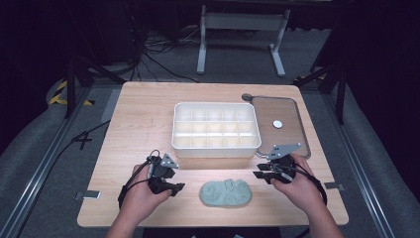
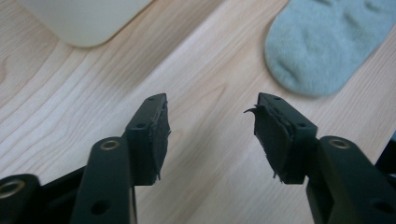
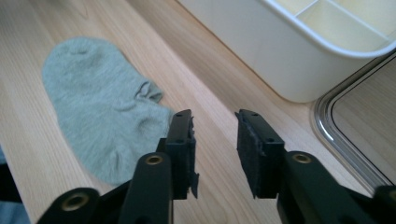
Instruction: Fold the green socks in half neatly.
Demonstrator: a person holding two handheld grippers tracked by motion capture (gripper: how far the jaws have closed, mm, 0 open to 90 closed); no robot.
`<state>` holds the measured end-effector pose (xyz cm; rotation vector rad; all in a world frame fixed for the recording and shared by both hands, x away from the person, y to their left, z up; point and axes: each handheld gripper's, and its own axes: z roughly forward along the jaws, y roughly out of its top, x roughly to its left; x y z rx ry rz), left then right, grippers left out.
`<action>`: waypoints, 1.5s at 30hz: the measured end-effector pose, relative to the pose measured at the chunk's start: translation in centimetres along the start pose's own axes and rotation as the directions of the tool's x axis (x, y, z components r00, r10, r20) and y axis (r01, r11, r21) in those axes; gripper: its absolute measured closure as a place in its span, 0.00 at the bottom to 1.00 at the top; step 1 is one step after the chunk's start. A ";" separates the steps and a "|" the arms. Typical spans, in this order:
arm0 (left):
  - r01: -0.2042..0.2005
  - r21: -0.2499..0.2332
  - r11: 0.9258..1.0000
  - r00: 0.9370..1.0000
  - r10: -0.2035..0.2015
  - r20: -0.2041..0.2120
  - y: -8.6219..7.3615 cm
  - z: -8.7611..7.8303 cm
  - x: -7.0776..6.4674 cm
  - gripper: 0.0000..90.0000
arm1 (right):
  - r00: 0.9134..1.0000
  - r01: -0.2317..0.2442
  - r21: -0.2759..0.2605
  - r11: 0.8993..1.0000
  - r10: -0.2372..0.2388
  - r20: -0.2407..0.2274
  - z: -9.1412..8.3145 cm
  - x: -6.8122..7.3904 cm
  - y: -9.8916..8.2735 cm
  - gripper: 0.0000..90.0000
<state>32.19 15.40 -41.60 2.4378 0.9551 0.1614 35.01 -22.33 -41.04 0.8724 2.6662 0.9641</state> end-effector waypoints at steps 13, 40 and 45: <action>0.002 -0.040 0.999 0.999 0.000 0.038 1.2 -0.7 -1.1 0.53 | 0.999 0.011 0.009 1.000 -0.011 -0.052 -0.6 1.2 0.3 0.86; -0.100 0.012 0.995 0.989 0.098 0.113 2.2 0.5 -3.1 0.57 | 0.979 0.088 0.007 0.996 -0.085 -0.185 2.9 6.6 1.7 0.99; -0.103 0.003 0.995 0.989 0.102 0.109 2.3 0.7 -3.1 0.56 | 0.971 0.119 0.030 0.992 -0.110 -0.213 4.5 7.9 1.7 0.98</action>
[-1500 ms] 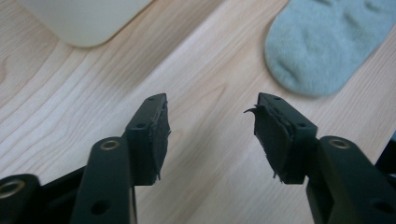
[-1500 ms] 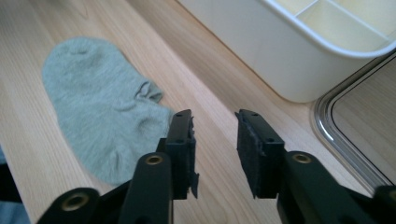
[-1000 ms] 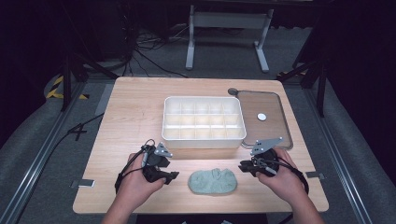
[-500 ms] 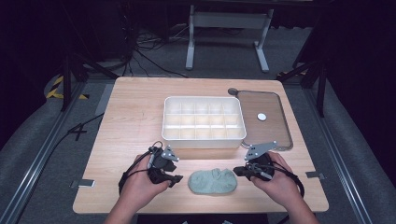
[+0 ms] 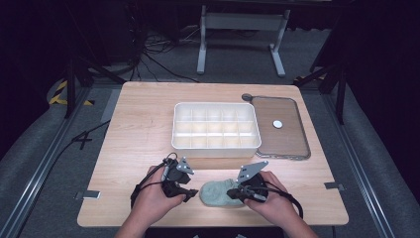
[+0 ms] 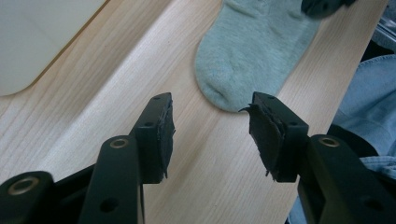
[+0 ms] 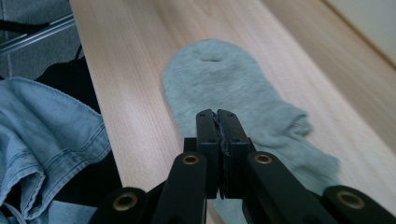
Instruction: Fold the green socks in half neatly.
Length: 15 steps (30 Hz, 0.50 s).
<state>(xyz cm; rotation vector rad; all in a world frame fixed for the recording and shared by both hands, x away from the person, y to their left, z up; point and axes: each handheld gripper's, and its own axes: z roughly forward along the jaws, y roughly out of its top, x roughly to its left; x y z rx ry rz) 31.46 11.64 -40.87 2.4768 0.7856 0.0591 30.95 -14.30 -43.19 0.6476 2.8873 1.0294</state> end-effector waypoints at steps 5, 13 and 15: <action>0.007 0.004 1.000 1.000 -0.008 0.012 -0.1 0.4 0.0 0.56 | 0.999 0.035 0.030 0.999 -0.035 -0.001 1.6 0.6 0.2 0.95; 0.015 0.001 1.000 1.000 -0.015 0.018 -0.1 0.8 0.0 0.56 | 0.999 0.033 0.107 0.994 -0.035 0.021 2.6 0.5 -0.4 0.98; 0.021 -0.005 1.000 1.000 -0.021 0.017 -0.1 0.8 0.0 0.56 | 0.999 0.042 0.112 0.993 -0.046 0.029 2.6 0.6 -0.4 0.98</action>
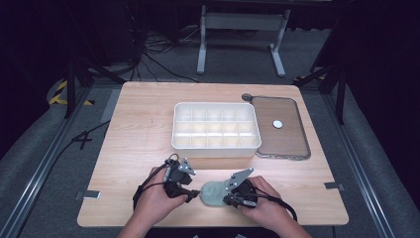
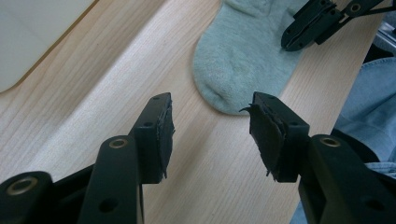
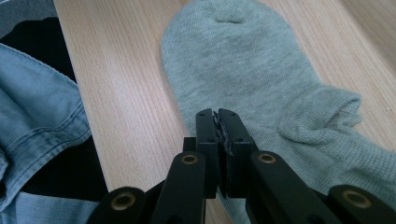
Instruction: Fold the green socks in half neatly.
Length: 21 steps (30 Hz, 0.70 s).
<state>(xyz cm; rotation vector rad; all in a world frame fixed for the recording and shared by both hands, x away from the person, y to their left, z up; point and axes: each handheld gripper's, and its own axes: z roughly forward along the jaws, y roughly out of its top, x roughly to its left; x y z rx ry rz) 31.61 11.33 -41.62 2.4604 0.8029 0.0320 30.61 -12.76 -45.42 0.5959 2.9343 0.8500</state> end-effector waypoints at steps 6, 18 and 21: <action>0.032 -0.038 0.999 0.999 -0.032 0.007 0.0 1.1 -0.2 0.59 | 1.000 -0.001 0.003 1.000 0.001 -0.001 0.0 0.0 0.0 0.98; 0.107 -0.047 0.993 0.994 -0.106 0.034 -0.1 3.9 -0.8 0.58 | 1.000 0.003 -0.001 1.000 -0.003 0.006 0.0 0.1 -0.1 0.98; 0.102 -0.007 0.995 0.995 -0.102 0.017 -0.2 4.6 -0.9 0.55 | 1.000 0.006 -0.001 1.000 -0.006 0.006 0.0 0.1 -0.1 0.98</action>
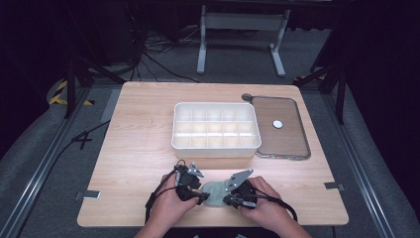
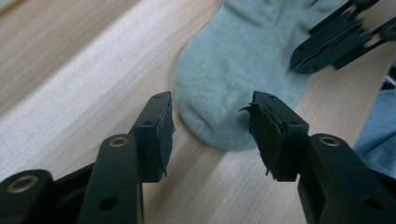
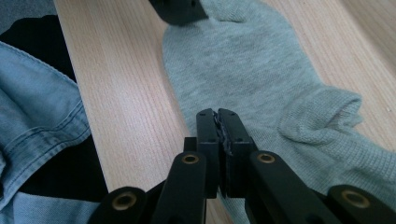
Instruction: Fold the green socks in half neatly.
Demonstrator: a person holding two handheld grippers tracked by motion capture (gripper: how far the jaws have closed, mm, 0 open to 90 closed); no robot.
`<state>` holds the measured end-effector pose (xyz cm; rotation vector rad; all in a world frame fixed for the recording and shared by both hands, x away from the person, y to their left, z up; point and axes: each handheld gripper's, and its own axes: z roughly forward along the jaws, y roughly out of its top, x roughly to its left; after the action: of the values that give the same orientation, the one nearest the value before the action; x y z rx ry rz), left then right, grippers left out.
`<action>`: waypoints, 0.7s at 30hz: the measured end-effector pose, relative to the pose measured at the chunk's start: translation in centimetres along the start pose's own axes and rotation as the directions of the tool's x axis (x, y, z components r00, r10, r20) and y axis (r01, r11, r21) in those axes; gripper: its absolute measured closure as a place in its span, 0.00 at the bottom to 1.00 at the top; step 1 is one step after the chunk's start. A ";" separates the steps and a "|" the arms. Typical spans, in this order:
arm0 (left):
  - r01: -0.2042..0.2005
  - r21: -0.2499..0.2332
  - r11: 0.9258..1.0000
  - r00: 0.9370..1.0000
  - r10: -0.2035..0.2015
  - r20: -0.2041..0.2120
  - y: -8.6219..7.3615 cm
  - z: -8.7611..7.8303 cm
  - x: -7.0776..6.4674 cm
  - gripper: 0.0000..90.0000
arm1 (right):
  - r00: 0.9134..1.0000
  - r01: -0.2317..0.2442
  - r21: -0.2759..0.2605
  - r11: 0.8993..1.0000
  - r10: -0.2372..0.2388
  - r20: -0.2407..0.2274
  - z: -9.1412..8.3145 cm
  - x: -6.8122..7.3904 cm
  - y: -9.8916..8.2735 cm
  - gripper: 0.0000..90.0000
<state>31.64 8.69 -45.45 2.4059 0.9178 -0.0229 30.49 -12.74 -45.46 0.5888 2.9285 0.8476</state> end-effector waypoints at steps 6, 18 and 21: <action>-0.007 -0.012 1.000 1.000 0.007 -0.002 0.0 0.3 -0.2 0.52 | 1.000 0.005 0.003 1.000 -0.005 0.002 0.0 0.1 0.0 0.98; -0.014 -0.022 1.000 0.998 0.016 0.063 0.0 0.6 -0.9 0.89 | 1.000 -0.020 -0.006 1.000 0.020 -0.024 -0.2 -0.1 -0.1 0.95; -0.024 -0.013 1.000 0.998 0.024 0.065 0.1 0.3 -1.0 0.89 | 0.999 -0.037 -0.049 0.998 0.036 -0.023 -0.6 -0.4 -0.1 0.95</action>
<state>30.95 7.85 -45.47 2.3901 0.8570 -0.0860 30.73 -13.25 -45.02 0.6354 2.9152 0.9330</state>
